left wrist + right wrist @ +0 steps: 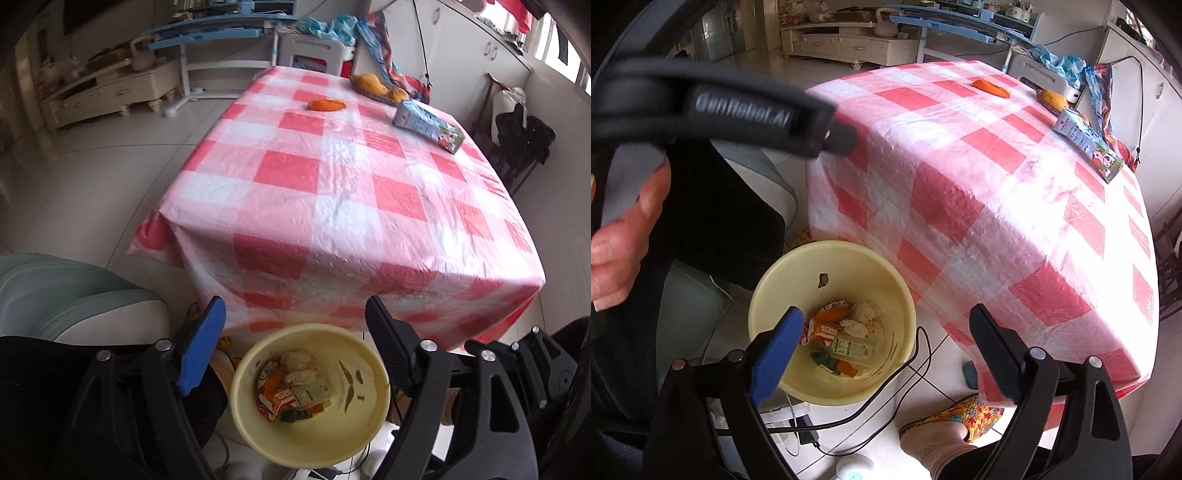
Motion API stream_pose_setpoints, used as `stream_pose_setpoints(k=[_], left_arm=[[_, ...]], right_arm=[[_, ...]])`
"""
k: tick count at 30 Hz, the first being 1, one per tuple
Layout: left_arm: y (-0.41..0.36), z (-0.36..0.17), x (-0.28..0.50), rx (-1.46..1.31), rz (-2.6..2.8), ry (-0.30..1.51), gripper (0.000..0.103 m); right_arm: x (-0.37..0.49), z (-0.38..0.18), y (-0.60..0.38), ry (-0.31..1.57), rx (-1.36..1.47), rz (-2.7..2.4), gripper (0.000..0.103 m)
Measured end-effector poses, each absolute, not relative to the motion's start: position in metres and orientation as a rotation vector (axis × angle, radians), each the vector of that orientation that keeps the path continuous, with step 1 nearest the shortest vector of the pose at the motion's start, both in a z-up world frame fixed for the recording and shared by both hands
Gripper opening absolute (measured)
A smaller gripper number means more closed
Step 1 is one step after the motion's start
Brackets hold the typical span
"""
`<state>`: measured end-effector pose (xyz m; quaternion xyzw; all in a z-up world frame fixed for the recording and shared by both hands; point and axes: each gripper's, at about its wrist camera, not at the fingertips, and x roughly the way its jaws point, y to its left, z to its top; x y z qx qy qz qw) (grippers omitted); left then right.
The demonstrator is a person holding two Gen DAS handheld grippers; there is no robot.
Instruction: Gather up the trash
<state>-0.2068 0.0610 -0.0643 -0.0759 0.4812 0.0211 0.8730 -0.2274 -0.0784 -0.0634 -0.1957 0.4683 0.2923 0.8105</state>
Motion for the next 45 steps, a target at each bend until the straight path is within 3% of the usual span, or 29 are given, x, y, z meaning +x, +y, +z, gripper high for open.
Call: stream_pose_setpoints(k=[45], left_arm=[[0.052,-0.066,-0.203,-0.121,0.026,1.003,0.080]], right_arm=[[-0.236,-0.066,-0.065,0.974,-0.480,0.638,0.090]])
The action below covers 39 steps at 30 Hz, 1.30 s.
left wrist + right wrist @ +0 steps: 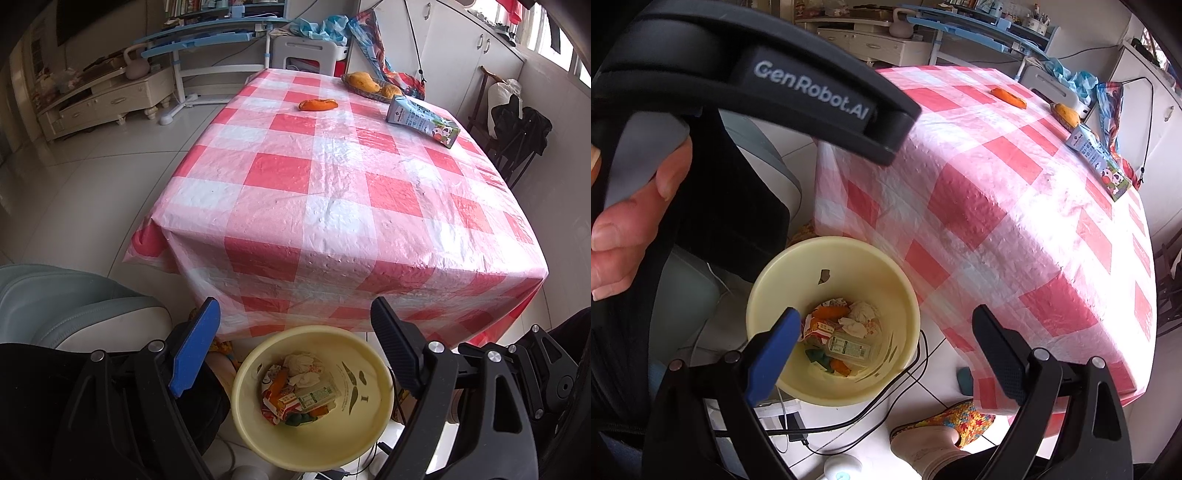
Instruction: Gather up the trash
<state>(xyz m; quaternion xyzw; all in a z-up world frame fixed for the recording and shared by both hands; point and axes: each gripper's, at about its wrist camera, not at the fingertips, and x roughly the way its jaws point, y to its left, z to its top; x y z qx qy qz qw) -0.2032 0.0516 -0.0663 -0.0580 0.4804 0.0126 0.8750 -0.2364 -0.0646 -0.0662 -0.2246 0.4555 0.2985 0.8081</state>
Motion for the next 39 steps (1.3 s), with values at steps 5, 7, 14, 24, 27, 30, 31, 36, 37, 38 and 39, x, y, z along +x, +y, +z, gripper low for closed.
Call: stream_pose_setpoints(k=[5,7,14,24,27,30,31,36,37,38,39], left_arm=[[0.051,-0.066,-0.203,-0.118,0.025,1.003,0.080],[0.051,-0.067,-0.203,-0.120,0.024,1.003,0.080],[0.051,-0.067,-0.203,-0.118,0.024,1.002,0.080],[0.064,-0.042,-0.188,-0.158,0.005,0.949,0.080],[0.069,-0.029,-0.168,-0.138,0.006,0.922,0.080],[0.073,-0.021,-0.135,-0.097,0.019,0.907,0.080],[0.074,-0.018,-0.121,-0.084,0.019,0.900,0.080],[0.064,-0.015,-0.059,0.002,-0.006,0.886,0.080],[0.059,-0.015,-0.046,0.030,-0.014,0.884,0.080],[0.054,-0.016,-0.035,0.054,-0.021,0.883,0.080],[0.050,-0.018,-0.024,0.078,-0.028,0.881,0.080]], right_arm=[[-0.237,-0.067,-0.063,0.974,-0.487,0.639,0.090],[-0.237,-0.067,-0.063,0.974,-0.488,0.640,0.090],[-0.238,-0.067,-0.062,0.972,-0.493,0.641,0.090],[-0.228,-0.024,-0.074,0.874,-0.495,0.652,0.090],[-0.216,-0.007,-0.084,0.829,-0.516,0.637,0.091],[-0.193,0.007,-0.098,0.787,-0.540,0.613,0.091],[-0.185,0.009,-0.102,0.781,-0.542,0.608,0.092],[-0.137,0.011,-0.119,0.768,-0.580,0.574,0.092],[-0.123,0.011,-0.123,0.760,-0.592,0.566,0.092],[-0.114,0.012,-0.125,0.755,-0.602,0.560,0.092],[-0.107,0.012,-0.126,0.752,-0.610,0.555,0.092]])
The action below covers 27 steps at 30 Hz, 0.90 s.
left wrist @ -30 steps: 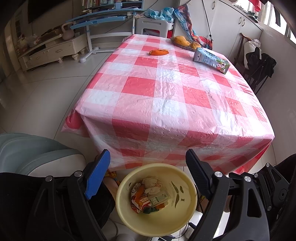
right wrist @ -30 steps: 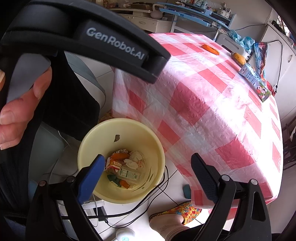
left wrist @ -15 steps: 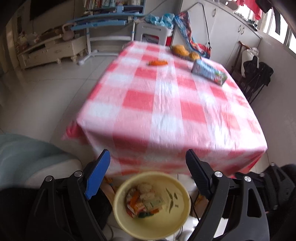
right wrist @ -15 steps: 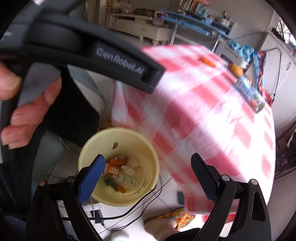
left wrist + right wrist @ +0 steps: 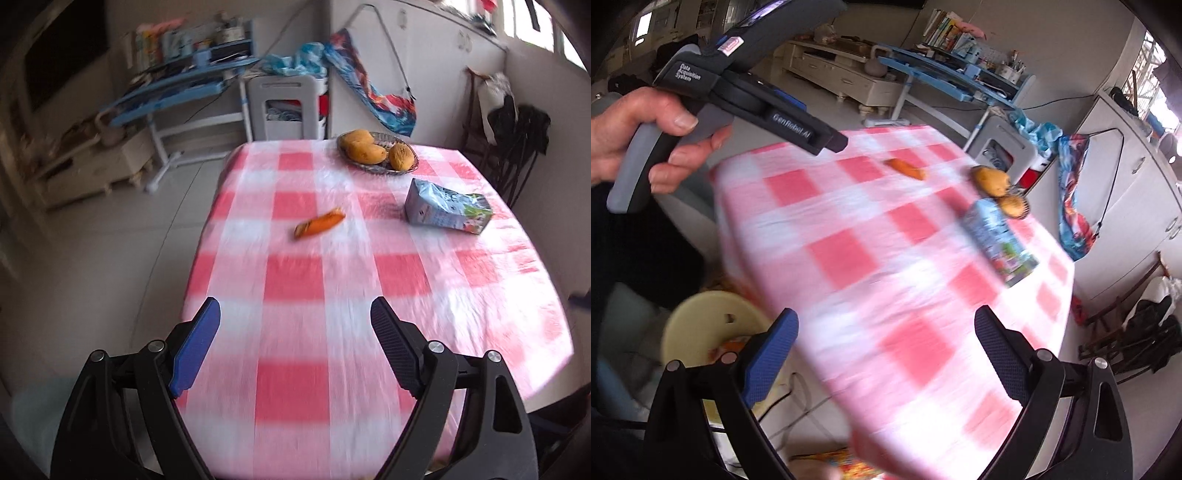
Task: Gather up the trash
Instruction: 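Grasp the last orange peel with the left tool while the right tool grasps the blue milk carton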
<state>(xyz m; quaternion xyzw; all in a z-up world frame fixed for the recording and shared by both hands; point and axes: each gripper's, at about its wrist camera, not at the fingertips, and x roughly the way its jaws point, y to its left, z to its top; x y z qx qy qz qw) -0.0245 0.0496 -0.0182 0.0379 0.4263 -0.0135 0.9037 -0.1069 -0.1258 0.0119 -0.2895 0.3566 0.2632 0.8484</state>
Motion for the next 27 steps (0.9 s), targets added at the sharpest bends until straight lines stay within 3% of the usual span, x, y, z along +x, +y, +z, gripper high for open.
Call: stream_pose_setpoints(k=[15,25,27], left_arm=[[0.002,-0.061,0.097,0.336,-0.148,0.935,0.080],[-0.007,-0.080,0.126,0.386,-0.204,0.993,0.080],[-0.008,-0.085,0.129,0.399,-0.215,1.015,0.075]], right_arm=[[0.021,0.003,-0.122,0.701,-0.845,0.598,0.092],[0.097,-0.023,-0.130,0.862,-0.776,0.660,0.092],[0.102,-0.030,-0.129,0.889,-0.772,0.669,0.092]])
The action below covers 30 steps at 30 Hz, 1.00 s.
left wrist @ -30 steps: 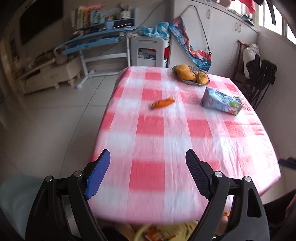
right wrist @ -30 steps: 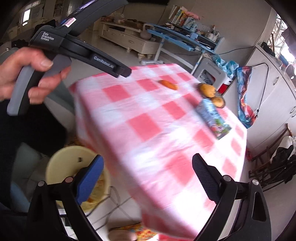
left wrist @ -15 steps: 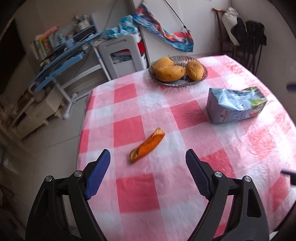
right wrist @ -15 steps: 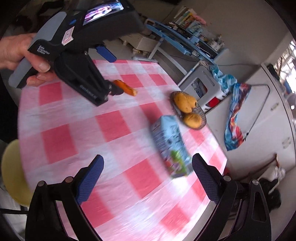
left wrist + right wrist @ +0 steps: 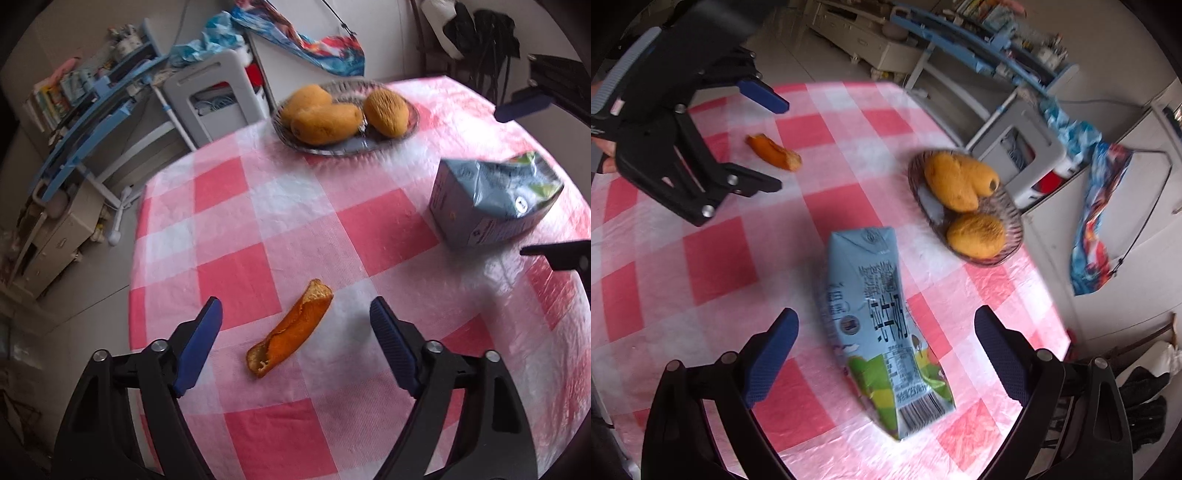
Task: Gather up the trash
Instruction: 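Grasp the last orange peel with the left tool while the right tool grasps the blue milk carton, then drop the milk carton into the yellow bucket with the right tool while the left tool drops the peel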
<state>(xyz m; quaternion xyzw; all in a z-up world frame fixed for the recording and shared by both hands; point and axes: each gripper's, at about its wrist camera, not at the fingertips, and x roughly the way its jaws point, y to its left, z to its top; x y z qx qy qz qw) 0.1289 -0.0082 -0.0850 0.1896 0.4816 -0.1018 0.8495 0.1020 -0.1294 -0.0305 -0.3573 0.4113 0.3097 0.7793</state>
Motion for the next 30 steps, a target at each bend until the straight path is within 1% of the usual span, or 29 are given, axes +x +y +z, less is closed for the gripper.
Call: stream_pose_setpoints(k=[1,2,3,5,6,7,8,9,10,11,12,14,18,23,26,30], left_arm=[[-0.008,-0.085,0.131,0.388,-0.222,1.014,0.073],[-0.007,-0.086,0.133,0.374,-0.230,1.026,0.067],[-0.006,-0.085,0.135,0.346,-0.248,1.040,0.064],[-0.005,-0.086,0.137,0.310,-0.273,1.059,0.050],[-0.006,-0.086,0.137,0.296,-0.285,1.064,0.045],[-0.007,-0.086,0.135,0.281,-0.304,1.072,0.036],[-0.008,-0.086,0.134,0.272,-0.319,1.077,0.026],[-0.009,-0.086,0.132,0.257,-0.337,1.084,0.023],[-0.009,-0.086,0.131,0.245,-0.344,1.089,0.015],[-0.010,-0.086,0.129,0.231,-0.352,1.094,0.012],[-0.011,-0.086,0.127,0.225,-0.353,1.096,0.012],[-0.012,-0.086,0.122,0.213,-0.354,1.099,0.011],[-0.013,-0.080,0.109,0.176,-0.355,1.091,0.011],[-0.003,-0.057,0.082,0.087,-0.325,1.040,0.011],[0.008,-0.043,0.064,0.041,-0.297,1.001,0.011],[0.033,-0.036,0.034,-0.040,-0.221,0.987,0.011]], right_arm=[[0.104,-0.035,-0.129,0.904,-0.769,0.673,0.092],[0.107,-0.040,-0.129,0.922,-0.760,0.680,0.092],[0.108,-0.042,-0.130,0.935,-0.751,0.685,0.092],[0.110,-0.047,-0.131,0.959,-0.704,0.706,0.089],[0.110,-0.047,-0.132,0.965,-0.679,0.713,0.081],[0.111,-0.046,-0.134,0.982,-0.628,0.719,0.075],[0.110,-0.045,-0.135,0.982,-0.611,0.704,0.066],[0.108,-0.045,-0.135,0.982,-0.605,0.691,0.064],[0.104,-0.044,-0.135,0.979,-0.596,0.681,0.063],[0.098,-0.043,-0.135,0.972,-0.585,0.673,0.059],[0.095,-0.041,-0.136,0.965,-0.571,0.666,0.055],[0.081,-0.033,-0.142,0.940,-0.496,0.642,0.051],[0.052,-0.013,-0.152,0.872,-0.314,0.620,0.050],[0.018,0.017,-0.152,0.783,-0.056,0.646,0.051],[-0.009,0.034,-0.138,0.712,0.031,0.700,0.051],[-0.050,0.038,-0.121,0.662,0.141,0.763,0.051]])
